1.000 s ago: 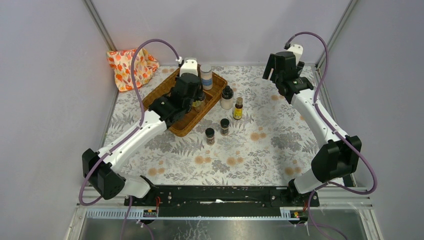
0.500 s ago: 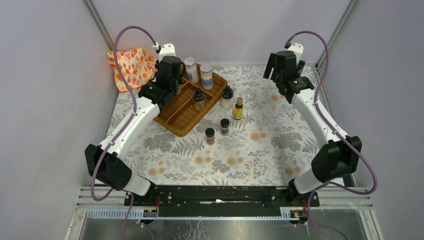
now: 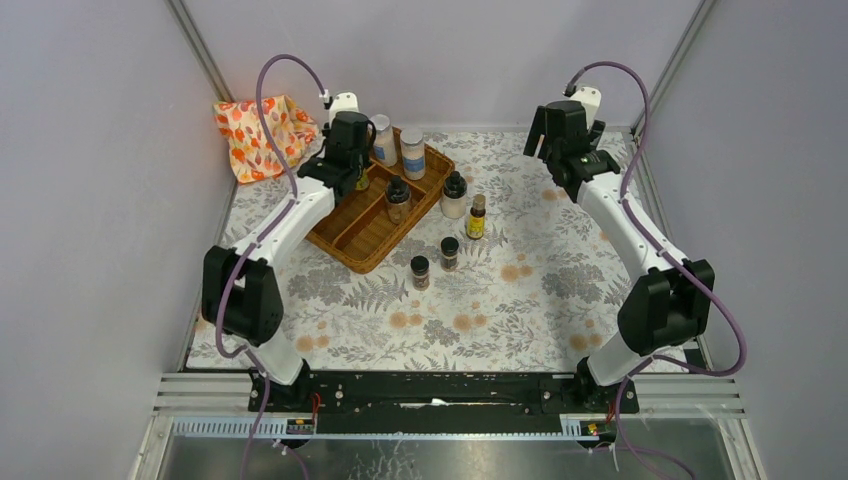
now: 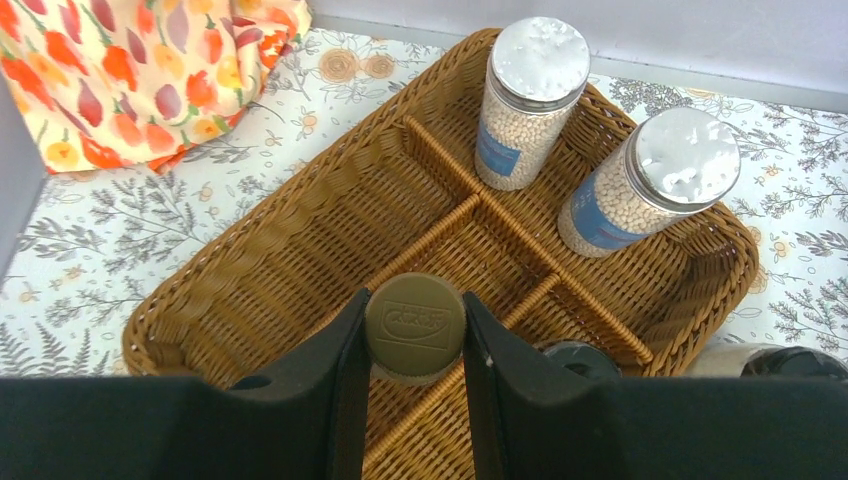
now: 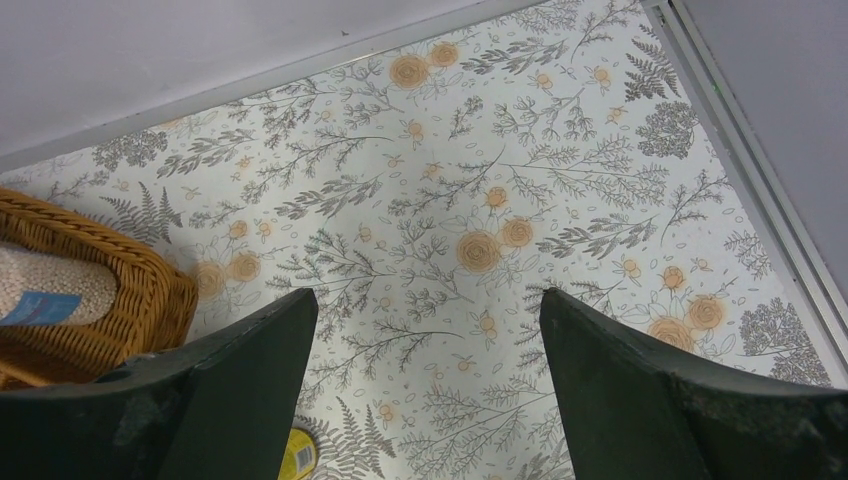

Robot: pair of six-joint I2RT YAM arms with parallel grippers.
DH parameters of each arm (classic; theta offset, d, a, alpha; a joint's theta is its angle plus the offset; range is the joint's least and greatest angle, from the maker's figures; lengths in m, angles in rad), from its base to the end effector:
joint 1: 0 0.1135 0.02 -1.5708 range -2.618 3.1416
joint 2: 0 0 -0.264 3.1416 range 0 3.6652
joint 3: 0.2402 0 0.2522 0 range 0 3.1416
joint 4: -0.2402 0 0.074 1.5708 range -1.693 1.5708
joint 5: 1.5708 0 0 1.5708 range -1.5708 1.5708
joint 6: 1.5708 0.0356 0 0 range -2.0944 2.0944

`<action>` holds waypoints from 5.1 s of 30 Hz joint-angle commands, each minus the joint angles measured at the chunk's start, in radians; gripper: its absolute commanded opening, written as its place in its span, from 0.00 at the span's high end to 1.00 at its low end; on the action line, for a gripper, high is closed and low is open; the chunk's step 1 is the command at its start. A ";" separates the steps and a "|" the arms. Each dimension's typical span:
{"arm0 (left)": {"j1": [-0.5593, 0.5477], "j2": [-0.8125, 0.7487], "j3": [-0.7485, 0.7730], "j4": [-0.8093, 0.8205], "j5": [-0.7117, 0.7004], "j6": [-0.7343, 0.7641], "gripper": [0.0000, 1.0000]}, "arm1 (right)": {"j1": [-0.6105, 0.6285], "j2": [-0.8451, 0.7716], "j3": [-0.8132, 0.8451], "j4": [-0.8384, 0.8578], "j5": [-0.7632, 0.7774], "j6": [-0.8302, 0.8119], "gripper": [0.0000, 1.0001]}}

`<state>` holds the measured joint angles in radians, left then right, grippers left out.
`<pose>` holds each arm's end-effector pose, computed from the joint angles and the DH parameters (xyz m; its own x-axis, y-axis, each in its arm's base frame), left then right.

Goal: Organize the condiment bottles
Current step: Place the bottle in the storage box, then pick up the bottle from the center of the board.

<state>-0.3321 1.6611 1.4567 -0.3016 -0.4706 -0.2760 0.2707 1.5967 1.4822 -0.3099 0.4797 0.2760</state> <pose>0.3724 -0.1113 0.3342 -0.4179 -0.1128 -0.9015 -0.2060 0.9782 -0.0269 0.3641 0.0840 0.3656 -0.3360 0.1577 -0.9286 0.2698 0.9607 0.0655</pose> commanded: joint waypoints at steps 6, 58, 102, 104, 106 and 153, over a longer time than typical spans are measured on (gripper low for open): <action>0.037 0.064 -0.050 0.287 0.038 -0.011 1.00 | -0.025 0.024 0.041 0.060 0.018 -0.005 0.11; 0.048 0.224 -0.114 0.405 0.086 0.013 0.46 | -0.048 0.083 0.057 0.075 -0.030 0.020 0.11; -0.016 -0.024 -0.087 0.321 0.062 0.067 0.35 | -0.048 -0.015 0.011 0.060 -0.046 0.044 0.11; -0.022 -0.058 -0.088 0.304 0.082 0.062 0.35 | -0.048 -0.027 0.000 0.059 -0.043 0.043 0.11; -0.032 -0.091 -0.090 0.269 0.107 0.064 0.34 | -0.048 -0.038 -0.011 0.055 -0.040 0.042 0.11; -0.486 -0.030 -0.123 -0.259 0.514 0.259 0.31 | -0.050 -0.196 -0.192 0.058 0.012 0.024 0.11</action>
<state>-0.8101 1.6104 1.2903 -0.5625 0.0521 -0.0441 0.2279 1.4406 1.2903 -0.2768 0.4557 0.3107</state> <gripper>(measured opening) 0.688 0.894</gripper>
